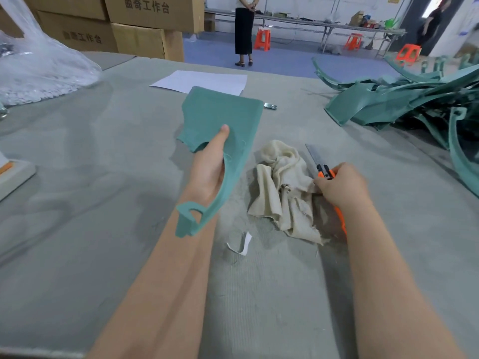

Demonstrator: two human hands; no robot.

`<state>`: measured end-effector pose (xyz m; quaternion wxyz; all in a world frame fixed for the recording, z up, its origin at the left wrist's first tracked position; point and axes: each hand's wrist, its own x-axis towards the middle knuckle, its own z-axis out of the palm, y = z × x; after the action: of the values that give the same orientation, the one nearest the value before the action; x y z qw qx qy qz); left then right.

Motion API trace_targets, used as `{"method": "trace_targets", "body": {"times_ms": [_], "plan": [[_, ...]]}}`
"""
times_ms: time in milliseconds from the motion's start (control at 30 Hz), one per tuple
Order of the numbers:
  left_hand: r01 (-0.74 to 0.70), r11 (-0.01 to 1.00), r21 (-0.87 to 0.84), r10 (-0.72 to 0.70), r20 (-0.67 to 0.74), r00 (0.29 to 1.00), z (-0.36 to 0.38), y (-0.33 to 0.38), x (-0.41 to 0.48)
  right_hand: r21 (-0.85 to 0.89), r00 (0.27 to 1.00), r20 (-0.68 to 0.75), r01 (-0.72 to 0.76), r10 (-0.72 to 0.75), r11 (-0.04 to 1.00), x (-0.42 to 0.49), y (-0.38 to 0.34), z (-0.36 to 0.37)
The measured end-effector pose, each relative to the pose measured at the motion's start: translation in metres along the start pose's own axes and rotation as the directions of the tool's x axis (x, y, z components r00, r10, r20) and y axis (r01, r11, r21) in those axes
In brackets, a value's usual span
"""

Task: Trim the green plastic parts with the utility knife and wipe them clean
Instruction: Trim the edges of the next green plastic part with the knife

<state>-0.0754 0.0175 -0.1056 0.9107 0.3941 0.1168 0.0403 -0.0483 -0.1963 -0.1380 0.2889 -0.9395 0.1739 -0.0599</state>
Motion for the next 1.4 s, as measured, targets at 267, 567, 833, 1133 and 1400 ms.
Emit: {"method": "trace_targets", "body": {"times_ms": [267,567,833,1133,1400], "plan": [[-0.030,0.993,0.114,0.031,-0.007,1.000,0.004,0.003,-0.012,-0.127,0.999,-0.036,-0.001,-0.003,0.992,0.003,0.000,0.006],[-0.089,0.974,0.207,0.071,0.095,0.993,0.005,0.004,-0.014,0.208,0.950,-0.292,0.177,-0.112,0.962,-0.005,-0.014,-0.013],[-0.128,0.929,0.346,0.057,0.207,0.977,0.005,-0.001,-0.014,0.653,0.949,-0.237,0.314,-0.208,0.689,-0.042,-0.045,-0.023],[-0.216,0.954,0.206,0.183,0.166,0.969,0.009,-0.007,-0.014,0.524,0.861,-0.142,0.484,-0.488,0.701,-0.081,-0.080,0.013],[-0.079,0.988,0.133,0.058,0.153,0.987,0.012,-0.009,-0.006,0.504,0.877,-0.193,0.474,-0.441,0.722,-0.075,-0.079,0.019]]}}
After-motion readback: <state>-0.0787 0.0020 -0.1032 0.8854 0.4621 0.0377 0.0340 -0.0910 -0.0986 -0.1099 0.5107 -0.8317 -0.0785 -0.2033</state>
